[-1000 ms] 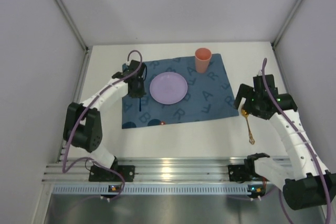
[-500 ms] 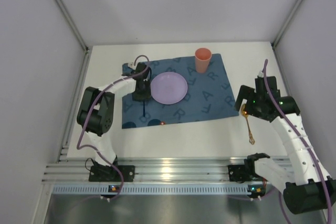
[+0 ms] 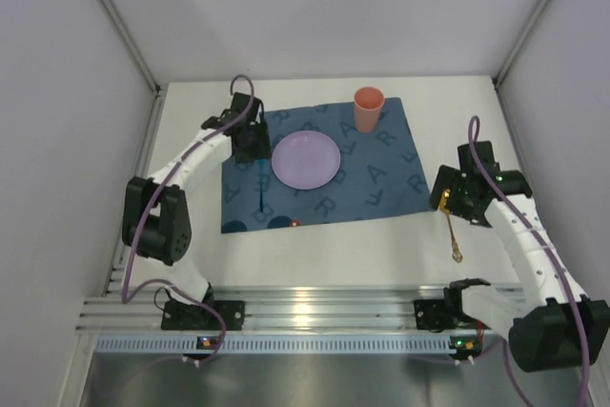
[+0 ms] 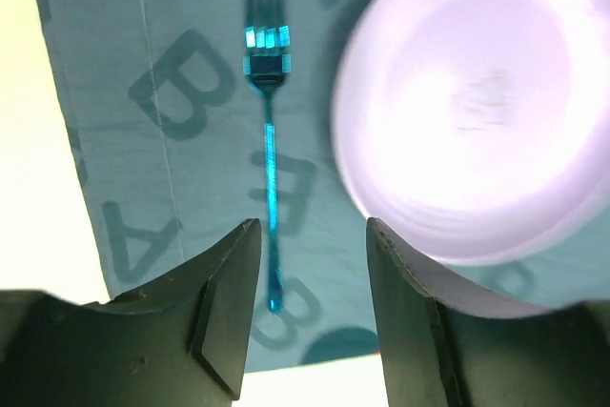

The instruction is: Set the dinner table for one person

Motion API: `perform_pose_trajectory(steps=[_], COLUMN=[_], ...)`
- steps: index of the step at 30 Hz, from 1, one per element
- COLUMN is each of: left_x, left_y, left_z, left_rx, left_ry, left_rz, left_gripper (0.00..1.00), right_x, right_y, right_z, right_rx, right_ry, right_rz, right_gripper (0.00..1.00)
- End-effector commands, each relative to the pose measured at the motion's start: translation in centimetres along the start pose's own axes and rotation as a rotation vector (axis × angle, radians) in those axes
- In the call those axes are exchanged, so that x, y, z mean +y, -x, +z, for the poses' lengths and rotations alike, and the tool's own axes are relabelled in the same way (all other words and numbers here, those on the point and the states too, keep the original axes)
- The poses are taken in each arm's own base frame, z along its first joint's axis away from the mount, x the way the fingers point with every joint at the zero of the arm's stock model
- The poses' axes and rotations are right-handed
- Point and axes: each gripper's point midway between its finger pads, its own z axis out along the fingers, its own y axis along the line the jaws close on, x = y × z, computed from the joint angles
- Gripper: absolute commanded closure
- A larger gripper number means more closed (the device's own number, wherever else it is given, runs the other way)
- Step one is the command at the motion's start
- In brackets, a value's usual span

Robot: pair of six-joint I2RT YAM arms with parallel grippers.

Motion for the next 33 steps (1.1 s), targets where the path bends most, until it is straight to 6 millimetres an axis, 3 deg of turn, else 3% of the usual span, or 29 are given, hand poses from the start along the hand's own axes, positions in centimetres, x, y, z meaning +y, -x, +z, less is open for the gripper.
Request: perform_pose_trajectory(steps=[1, 3, 7, 10, 11, 12, 17, 21, 24, 28, 29, 30, 33], left_x=[-1.7, -1.7, -2.0, -1.5, -1.4, -1.1, -0.8, 0.1, 0.4, 0.4, 0.4, 0.4, 0.6], left_y=[1.7, 1.3, 0.6, 0.1, 0.1, -0.2, -0.6, -1.1, -1.3, -1.3, -1.0, -1.0, -0.7], left_z=[-5.1, -6.4, -7.9, -8.4, -8.8, -8.8, -10.0, -10.2, -10.2, -10.2, -10.4, -10.5, -10.8], left_rx=[-0.058, -0.059, -0.068, -0.077, -0.09, -0.089, -0.106, -0.121, -0.123, -0.119, -0.126, -0.123, -0.132], left_ry=[-0.103, -0.122, -0.165, -0.162, -0.16, -0.155, -0.161, -0.129, -0.122, -0.119, -0.12, -0.115, -0.105], left_rz=[-0.046, -0.056, -0.06, -0.056, -0.057, -0.056, -0.058, -0.061, -0.06, -0.055, -0.051, -0.048, -0.039], left_gripper=[0.47, 0.47, 0.48, 0.48, 0.48, 0.48, 0.48, 0.49, 0.49, 0.49, 0.49, 0.49, 0.49], right_x=[-0.3, -0.3, -0.8, -1.5, -1.7, -1.2, -1.9, -1.9, -1.6, -1.3, -1.4, -1.2, -1.3], right_y=[1.1, 2.2, 3.6, 2.8, 1.7, 1.6, -1.8, -0.8, -1.7, -4.5, -4.2, -4.0, -4.0], right_z=[1.5, 2.4, 5.4, 9.1, 10.4, 11.2, 14.0, 14.9, 16.0, 17.5, 17.6, 17.7, 17.7], right_rx=[0.008, 0.043, 0.083, 0.148, 0.193, 0.194, 0.267, 0.254, 0.275, 0.325, 0.319, 0.312, 0.314], right_ry=[-0.031, -0.012, -0.068, -0.119, -0.133, -0.108, -0.148, -0.164, -0.158, -0.151, -0.155, -0.149, -0.151], right_rz=[0.104, 0.165, 0.082, 0.045, 0.04, 0.045, 0.064, 0.079, 0.113, 0.177, 0.176, 0.181, 0.173], right_gripper=[0.0, 0.0, 0.0, 0.0, 0.0, 0.0, 0.03, 0.1, 0.22, 0.57, 0.64, 0.77, 0.92])
